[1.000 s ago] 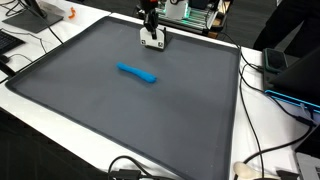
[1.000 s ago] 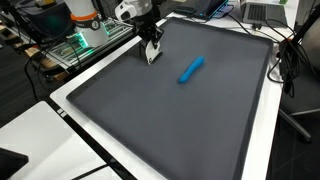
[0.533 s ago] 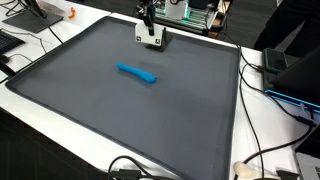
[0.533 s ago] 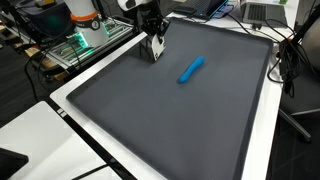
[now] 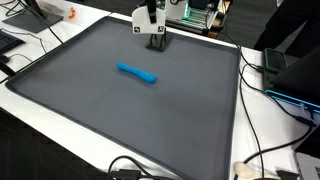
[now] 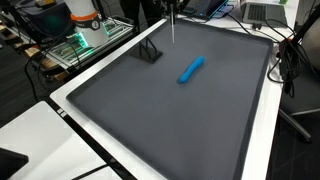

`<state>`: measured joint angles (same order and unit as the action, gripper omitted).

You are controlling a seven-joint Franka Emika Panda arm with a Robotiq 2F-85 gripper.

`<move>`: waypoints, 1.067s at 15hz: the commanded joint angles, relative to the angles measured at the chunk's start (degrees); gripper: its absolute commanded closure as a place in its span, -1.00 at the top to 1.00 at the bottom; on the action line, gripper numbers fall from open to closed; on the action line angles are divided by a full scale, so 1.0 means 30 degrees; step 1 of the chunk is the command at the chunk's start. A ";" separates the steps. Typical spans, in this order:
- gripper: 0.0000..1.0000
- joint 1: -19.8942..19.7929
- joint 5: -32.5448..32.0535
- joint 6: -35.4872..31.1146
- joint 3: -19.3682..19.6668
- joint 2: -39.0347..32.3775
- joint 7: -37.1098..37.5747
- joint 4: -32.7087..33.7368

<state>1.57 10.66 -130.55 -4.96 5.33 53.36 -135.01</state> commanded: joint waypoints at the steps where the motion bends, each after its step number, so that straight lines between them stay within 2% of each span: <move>1: -0.98 0.0247 -0.0679 0.2929 0.0084 -0.2143 -0.2175 0.3382; 5: -0.98 0.0579 -0.1559 0.4621 0.0086 -0.4295 -0.4759 0.5968; 10: -0.98 0.1343 -0.2881 0.5040 0.0075 -0.6678 -0.8307 0.8183; 15: -0.98 0.1944 -0.3685 0.5630 0.0105 -0.8282 -1.1429 0.9722; 16: -0.92 0.1929 -0.3041 0.4795 0.0232 -0.7596 -1.0537 0.8855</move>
<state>6.69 1.27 -116.27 -5.00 -17.50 21.86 -108.50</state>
